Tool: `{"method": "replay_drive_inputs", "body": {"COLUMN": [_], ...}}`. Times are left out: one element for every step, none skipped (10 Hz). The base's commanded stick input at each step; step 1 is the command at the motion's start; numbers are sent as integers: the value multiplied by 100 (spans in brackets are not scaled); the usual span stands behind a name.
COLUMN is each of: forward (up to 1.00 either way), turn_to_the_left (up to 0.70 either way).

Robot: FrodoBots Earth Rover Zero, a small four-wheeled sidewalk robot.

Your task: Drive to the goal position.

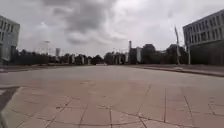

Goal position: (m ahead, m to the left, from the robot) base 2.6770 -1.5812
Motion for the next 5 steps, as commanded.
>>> {"method": "replay_drive_inputs", "body": {"forward": [70,70,70,70,70], "turn_to_the_left": [0,0,0,0,0]}}
